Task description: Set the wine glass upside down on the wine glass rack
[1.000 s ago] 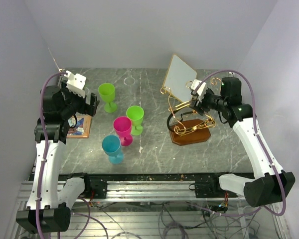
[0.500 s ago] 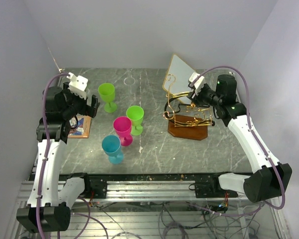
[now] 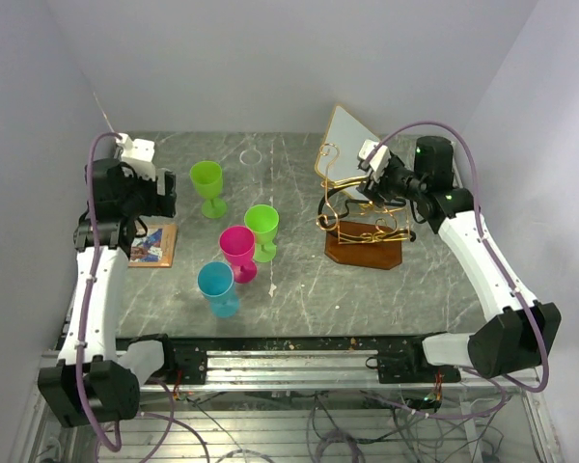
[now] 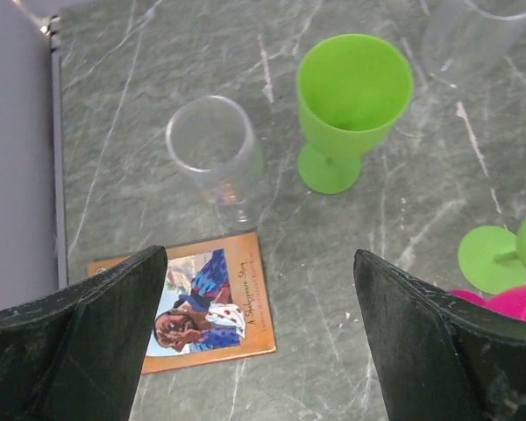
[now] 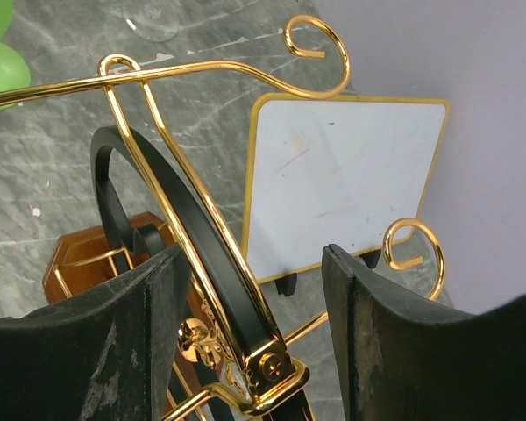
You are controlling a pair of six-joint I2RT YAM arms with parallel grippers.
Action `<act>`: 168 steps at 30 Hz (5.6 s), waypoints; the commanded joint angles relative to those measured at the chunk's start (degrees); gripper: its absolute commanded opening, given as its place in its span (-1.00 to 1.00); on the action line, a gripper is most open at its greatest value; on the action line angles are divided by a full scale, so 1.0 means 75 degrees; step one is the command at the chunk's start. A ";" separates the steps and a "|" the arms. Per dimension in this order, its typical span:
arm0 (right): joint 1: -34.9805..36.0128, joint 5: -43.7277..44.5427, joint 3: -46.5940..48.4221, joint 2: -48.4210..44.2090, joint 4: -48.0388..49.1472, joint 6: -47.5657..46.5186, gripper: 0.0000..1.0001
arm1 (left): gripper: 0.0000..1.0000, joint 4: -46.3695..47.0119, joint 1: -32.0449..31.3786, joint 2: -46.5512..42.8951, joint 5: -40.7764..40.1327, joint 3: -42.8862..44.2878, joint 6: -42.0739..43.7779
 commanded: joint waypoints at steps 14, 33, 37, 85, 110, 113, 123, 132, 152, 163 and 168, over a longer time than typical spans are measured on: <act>-0.0005 0.0704 0.1221 -0.0484 -0.2051 -0.0018 0.57 | 0.60 -0.0587 0.0811 0.2424 -0.0580 0.2288 -0.0738; 0.0015 0.1358 0.2157 -0.0816 -0.3181 0.0200 0.59 | 0.16 -0.1884 0.0618 0.5082 -0.0514 0.4412 -0.0252; 0.0016 0.1421 0.2201 -0.0809 -0.3208 0.0216 0.58 | 0.15 -0.2005 0.0514 0.5236 -0.0692 0.4452 -0.0162; -0.0679 -0.0597 0.4814 0.0427 -0.2258 0.4166 0.52 | -0.86 -0.1340 -0.0093 0.2680 -0.0093 0.6848 -0.2024; 0.0511 -0.1753 0.4001 0.2194 0.2174 0.8915 0.44 | -0.86 0.1429 -0.2360 0.3453 0.2568 0.6780 -0.4506; 0.0739 -0.1544 0.4123 0.2384 0.2110 0.8886 0.44 | -0.86 0.1411 -0.2499 0.3469 0.2591 0.6747 -0.4487; 0.0849 -0.1252 0.4308 0.2659 0.2149 0.9163 -0.06 | -0.86 0.1369 -0.2759 0.3395 0.2617 0.6550 -0.4431; 0.0848 -0.1264 0.4245 0.2634 0.2238 0.9261 -0.51 | -0.86 0.1363 -0.2814 0.3286 0.2613 0.6413 -0.4342; 0.0290 0.0070 0.4368 0.2097 0.1368 0.8453 -1.00 | 0.49 0.1438 -0.2780 0.2915 0.2910 0.5836 -0.4292; -0.1072 0.2203 0.4194 0.1106 0.0573 0.7084 -1.00 | 0.97 0.0121 -0.2602 0.2399 0.2013 0.5975 -0.3088; -0.1247 0.4310 0.4322 0.0707 0.0217 0.5655 -1.00 | 0.99 -0.0426 -0.2585 0.2214 0.1824 0.5843 -0.2366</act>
